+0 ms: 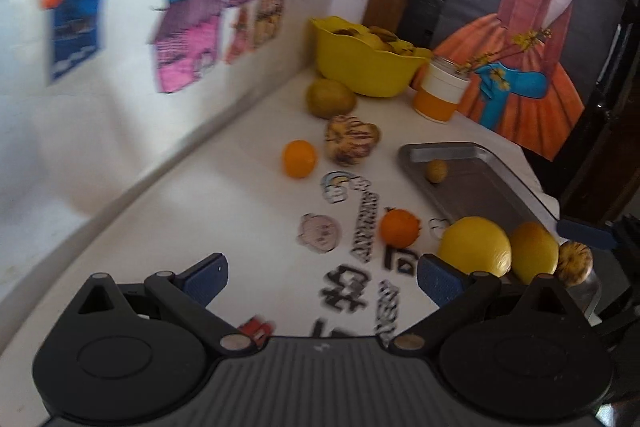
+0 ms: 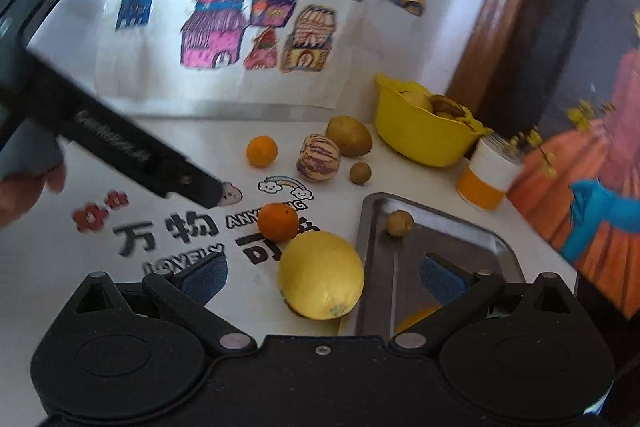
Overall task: Organize fruits
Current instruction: 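Grasp the mandarin orange with the left tool while the right tool grasps the lemon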
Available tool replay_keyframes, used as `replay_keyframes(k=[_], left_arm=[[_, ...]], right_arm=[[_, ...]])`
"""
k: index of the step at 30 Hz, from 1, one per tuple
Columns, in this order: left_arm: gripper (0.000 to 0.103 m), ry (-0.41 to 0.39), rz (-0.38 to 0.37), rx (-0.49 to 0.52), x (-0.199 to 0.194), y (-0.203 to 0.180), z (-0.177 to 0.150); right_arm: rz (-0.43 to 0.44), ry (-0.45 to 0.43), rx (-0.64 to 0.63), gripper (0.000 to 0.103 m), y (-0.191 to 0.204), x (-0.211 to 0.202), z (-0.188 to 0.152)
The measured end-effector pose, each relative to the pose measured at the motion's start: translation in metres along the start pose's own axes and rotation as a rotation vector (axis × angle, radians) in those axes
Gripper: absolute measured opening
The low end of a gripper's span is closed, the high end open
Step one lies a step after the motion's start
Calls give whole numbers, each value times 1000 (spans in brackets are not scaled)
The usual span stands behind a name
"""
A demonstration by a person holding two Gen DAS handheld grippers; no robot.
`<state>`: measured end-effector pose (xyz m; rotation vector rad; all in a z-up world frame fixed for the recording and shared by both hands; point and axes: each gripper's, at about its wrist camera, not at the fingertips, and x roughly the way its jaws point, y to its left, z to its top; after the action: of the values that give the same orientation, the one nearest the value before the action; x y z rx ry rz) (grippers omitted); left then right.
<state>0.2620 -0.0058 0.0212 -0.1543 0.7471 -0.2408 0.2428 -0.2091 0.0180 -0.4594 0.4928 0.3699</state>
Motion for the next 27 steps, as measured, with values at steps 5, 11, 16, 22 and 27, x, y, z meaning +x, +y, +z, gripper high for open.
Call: replay_keyframes(k=[5,11,16,22,27], left_arm=[[102,19,4,62,30,-16,11],[102,47,-23,78,54,-24,12],[92,53,-48,72,67,-26,15],[80,53,-67,119,73,-35,16],[68,53,-66,168,76,-45,15]], right_arm=[[32,20,-7,94,-5,21,-5],[60,33,26,83,-9,35,-9],[89,38,54,71,-12,43,-11],[106,33,60,60,-12,44,-12],[104,30,67,57,-12,44,-13]])
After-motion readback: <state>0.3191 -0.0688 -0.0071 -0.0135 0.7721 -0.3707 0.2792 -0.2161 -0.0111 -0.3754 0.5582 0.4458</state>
